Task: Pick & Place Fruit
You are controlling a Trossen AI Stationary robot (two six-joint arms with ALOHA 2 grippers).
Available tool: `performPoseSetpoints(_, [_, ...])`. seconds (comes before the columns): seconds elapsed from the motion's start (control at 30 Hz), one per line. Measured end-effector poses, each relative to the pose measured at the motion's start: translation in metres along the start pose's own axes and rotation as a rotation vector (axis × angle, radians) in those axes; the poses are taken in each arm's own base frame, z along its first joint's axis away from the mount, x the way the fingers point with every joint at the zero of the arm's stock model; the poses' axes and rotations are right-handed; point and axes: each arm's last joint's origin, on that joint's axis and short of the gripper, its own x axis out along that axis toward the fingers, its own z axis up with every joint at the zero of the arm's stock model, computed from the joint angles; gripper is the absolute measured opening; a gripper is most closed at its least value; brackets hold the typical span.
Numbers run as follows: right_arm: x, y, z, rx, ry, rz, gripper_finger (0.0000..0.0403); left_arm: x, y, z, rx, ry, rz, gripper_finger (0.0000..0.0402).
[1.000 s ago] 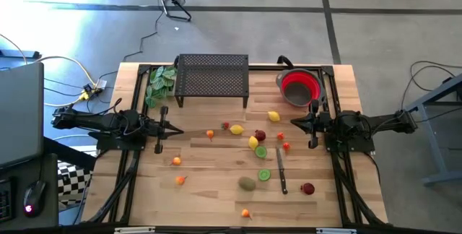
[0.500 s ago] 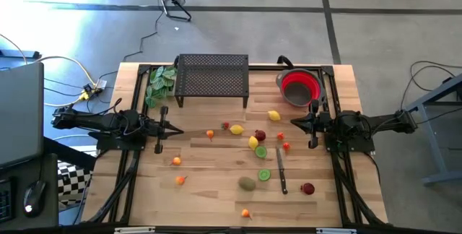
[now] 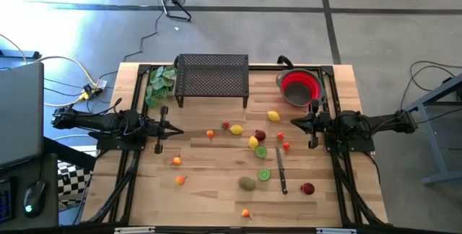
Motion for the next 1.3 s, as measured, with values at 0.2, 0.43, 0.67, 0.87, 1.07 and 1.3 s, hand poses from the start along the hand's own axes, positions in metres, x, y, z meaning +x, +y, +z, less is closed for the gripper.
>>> performPoseSetpoints(0.2, [0.0,0.0,0.0001,0.0,0.0,0.0,0.0003,0.0,0.0,0.0001,0.0,0.0,0.0,0.0003])
performPoseSetpoints(0.43, [0.0,0.0,0.0001,0.0,-0.001,0.0,0.0003,0.0,0.0,0.0,0.0,0.0,0.0,0.0003])
performPoseSetpoints(0.67, [0.0,0.0,0.0001,0.0,0.0,0.0,0.0003,0.0,0.0,-0.0001,0.0,0.0,0.0,0.0003])
performPoseSetpoints(0.87, [0.0,0.0,-0.0001,0.0,0.001,0.0,0.0003,0.0,0.0,-0.0001,0.0,0.0,0.0,0.0003])
performPoseSetpoints(1.07, [0.0,-0.0001,0.0003,0.001,-0.002,-0.005,0.0003,0.0,0.0,0.0,0.008,0.0,0.001,0.0003])
performPoseSetpoints(1.3, [0.0,-0.0002,0.0003,0.0,-0.003,-0.007,0.0003,0.0,0.0003,0.0002,0.067,0.0,0.008,0.0003])
